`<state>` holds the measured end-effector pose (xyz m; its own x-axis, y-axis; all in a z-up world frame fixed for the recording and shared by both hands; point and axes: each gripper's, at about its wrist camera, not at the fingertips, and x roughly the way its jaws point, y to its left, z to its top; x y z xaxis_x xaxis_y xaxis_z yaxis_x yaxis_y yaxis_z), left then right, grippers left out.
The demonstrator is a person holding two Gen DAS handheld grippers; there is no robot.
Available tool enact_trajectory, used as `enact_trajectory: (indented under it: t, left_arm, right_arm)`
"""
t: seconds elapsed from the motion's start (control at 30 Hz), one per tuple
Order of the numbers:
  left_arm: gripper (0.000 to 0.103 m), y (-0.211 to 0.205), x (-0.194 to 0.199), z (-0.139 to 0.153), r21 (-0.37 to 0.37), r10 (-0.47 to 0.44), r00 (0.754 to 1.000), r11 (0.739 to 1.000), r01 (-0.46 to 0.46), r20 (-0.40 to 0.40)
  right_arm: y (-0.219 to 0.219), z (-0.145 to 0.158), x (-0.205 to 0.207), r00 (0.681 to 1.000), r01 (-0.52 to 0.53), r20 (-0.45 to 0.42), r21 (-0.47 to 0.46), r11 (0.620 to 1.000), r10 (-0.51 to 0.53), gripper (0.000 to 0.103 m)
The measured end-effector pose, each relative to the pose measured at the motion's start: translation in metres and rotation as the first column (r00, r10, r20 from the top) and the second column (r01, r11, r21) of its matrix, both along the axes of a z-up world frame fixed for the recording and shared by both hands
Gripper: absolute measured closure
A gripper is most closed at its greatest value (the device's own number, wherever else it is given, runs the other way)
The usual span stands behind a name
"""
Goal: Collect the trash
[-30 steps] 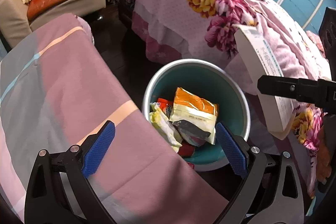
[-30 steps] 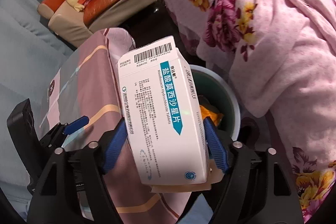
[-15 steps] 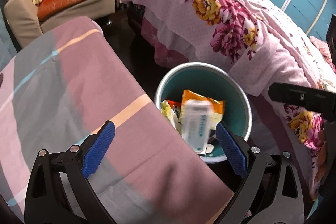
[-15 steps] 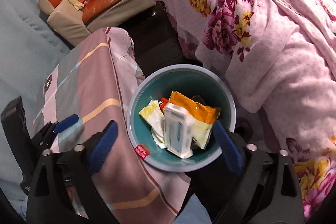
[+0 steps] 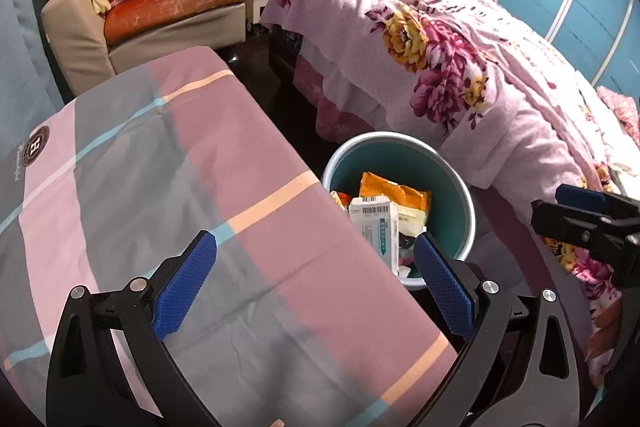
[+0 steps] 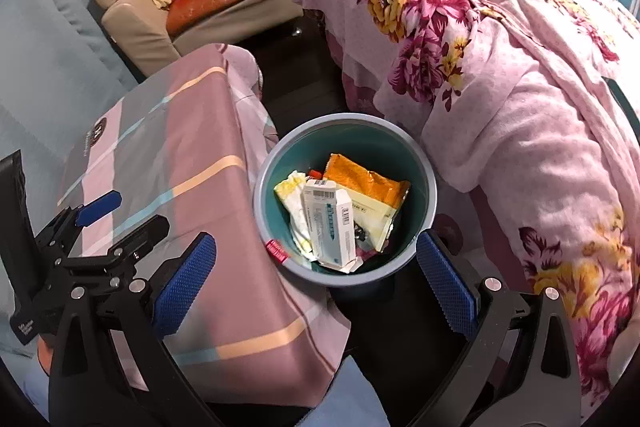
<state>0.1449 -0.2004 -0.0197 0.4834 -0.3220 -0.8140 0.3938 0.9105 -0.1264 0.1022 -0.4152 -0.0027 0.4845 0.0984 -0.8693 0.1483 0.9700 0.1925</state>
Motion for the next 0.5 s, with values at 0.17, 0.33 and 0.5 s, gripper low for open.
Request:
enact_trajectory:
  t: [0.17,0.33,0.5]
  left_arm:
    - [0.004,0.013,-0.018,0.009,-0.008,0.025,0.999,1.000,-0.024,0.021]
    - [0.004,0.018,-0.035,0.011,-0.001,0.046,0.999,0.999,-0.046,0.027]
    - [0.004,0.023,-0.048,0.012,0.006,0.067,0.997,0.998,-0.067,0.042]
  right_arm:
    - [0.012,0.009,-0.021,1.000,-0.001,0.023,-0.034,0.999,0.002,0.007]
    - [0.019,0.012,-0.037,0.999,-0.011,0.037,-0.044,0.999,0.013,0.007]
    - [0.025,0.013,-0.051,0.998,-0.026,0.047,-0.059,0.998,0.029,0.007]
